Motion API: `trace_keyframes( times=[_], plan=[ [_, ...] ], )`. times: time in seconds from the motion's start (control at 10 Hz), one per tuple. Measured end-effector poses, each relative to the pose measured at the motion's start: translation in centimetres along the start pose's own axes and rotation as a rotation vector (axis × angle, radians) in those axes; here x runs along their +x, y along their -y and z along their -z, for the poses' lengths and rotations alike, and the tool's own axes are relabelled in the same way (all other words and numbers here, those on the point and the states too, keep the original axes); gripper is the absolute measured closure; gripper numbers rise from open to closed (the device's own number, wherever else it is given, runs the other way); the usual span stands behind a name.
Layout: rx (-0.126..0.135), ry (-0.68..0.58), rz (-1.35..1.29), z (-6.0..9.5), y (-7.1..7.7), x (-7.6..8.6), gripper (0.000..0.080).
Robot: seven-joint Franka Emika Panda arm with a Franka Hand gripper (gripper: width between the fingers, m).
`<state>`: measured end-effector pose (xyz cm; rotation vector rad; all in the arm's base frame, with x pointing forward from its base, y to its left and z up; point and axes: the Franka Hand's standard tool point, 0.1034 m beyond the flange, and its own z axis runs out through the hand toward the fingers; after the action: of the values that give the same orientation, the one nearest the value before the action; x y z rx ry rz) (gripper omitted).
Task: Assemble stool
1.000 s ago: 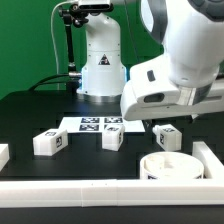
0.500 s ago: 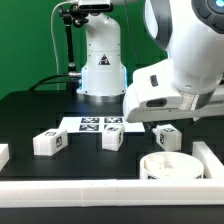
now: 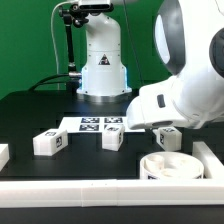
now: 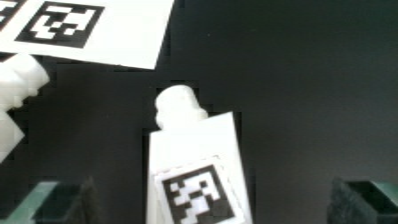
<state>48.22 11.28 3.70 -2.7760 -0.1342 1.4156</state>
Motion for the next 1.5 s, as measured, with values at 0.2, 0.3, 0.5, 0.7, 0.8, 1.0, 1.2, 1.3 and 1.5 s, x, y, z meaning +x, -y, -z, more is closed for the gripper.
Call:
trace_keyframes(
  times=[0.2, 0.3, 0.5, 0.7, 0.8, 1.0, 1.2, 1.3, 1.5],
  plan=[
    [0.0, -0.013, 0.016, 0.0, 0.0, 0.4, 0.0151],
    [0.001, -0.029, 0.033, -0.1, 0.0, 1.0, 0.0151],
    [0.004, -0.043, 0.045, -0.5, -0.1, 1.8, 0.0151],
    [0.006, -0.051, 0.044, -1.0, 0.0, 2.4, 0.0151],
    [0.007, -0.058, 0.045, -1.3, -0.1, 2.6, 0.0151],
    [0.01, -0.067, 0.056, -1.4, -0.3, 2.9, 0.0151],
    [0.009, -0.069, 0.057, -1.4, -0.2, 2.9, 0.0287],
    [0.009, -0.069, 0.058, -1.4, -0.2, 2.9, 0.0287],
    [0.009, -0.069, 0.059, -1.4, -0.2, 2.9, 0.0472]
  ],
)
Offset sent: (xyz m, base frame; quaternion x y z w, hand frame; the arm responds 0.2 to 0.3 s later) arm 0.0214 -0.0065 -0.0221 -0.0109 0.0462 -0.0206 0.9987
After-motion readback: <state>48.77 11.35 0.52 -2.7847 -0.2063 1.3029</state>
